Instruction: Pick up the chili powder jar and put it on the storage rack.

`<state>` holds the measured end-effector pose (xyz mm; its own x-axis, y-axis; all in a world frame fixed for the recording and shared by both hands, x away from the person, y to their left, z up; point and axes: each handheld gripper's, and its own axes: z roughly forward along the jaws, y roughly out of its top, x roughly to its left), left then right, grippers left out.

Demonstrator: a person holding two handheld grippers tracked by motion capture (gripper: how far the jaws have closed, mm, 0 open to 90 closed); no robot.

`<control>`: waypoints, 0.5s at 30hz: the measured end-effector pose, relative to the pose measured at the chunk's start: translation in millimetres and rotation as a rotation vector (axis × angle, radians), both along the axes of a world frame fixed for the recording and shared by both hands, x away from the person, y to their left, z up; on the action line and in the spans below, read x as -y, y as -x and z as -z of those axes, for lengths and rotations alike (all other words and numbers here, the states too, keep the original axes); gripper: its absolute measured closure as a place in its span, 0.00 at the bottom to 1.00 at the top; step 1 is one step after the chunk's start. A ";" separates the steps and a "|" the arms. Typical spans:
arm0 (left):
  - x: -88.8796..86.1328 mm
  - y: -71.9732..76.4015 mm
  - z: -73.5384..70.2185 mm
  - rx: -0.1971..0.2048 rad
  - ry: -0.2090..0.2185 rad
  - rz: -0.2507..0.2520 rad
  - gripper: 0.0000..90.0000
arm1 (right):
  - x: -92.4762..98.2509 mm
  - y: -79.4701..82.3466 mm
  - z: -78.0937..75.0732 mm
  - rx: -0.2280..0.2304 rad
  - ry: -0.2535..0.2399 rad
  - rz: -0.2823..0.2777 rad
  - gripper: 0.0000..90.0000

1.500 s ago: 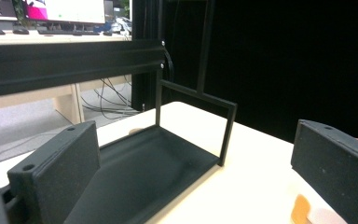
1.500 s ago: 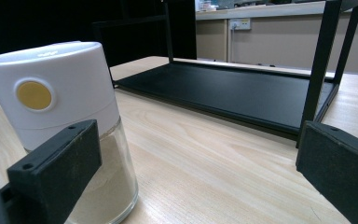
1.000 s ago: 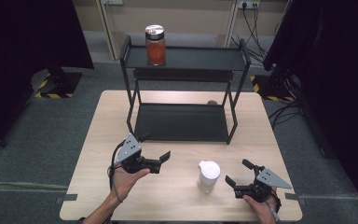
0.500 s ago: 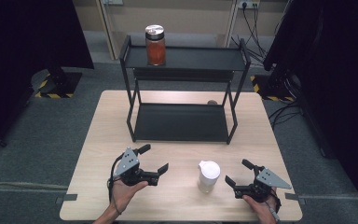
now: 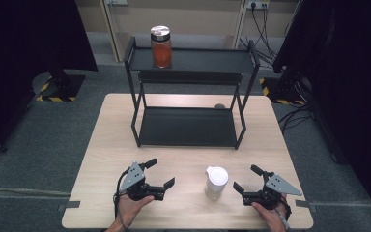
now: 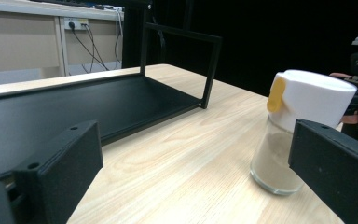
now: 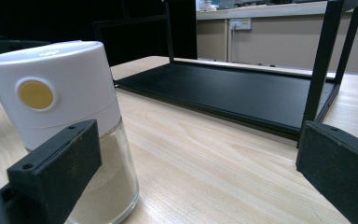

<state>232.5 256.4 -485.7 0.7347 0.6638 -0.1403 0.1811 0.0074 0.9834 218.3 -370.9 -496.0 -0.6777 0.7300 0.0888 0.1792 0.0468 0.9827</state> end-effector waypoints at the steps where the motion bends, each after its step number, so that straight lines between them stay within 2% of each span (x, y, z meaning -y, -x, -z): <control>1: -0.5 0.0 1.6 -0.004 0.002 -0.001 0.02 | 0.0 0.0 0.0 0.000 0.000 0.000 0.00; 15: 0.4 4.8 10.6 0.016 -0.048 0.003 0.03 | 0.5 0.2 -0.4 0.000 0.004 -0.002 0.00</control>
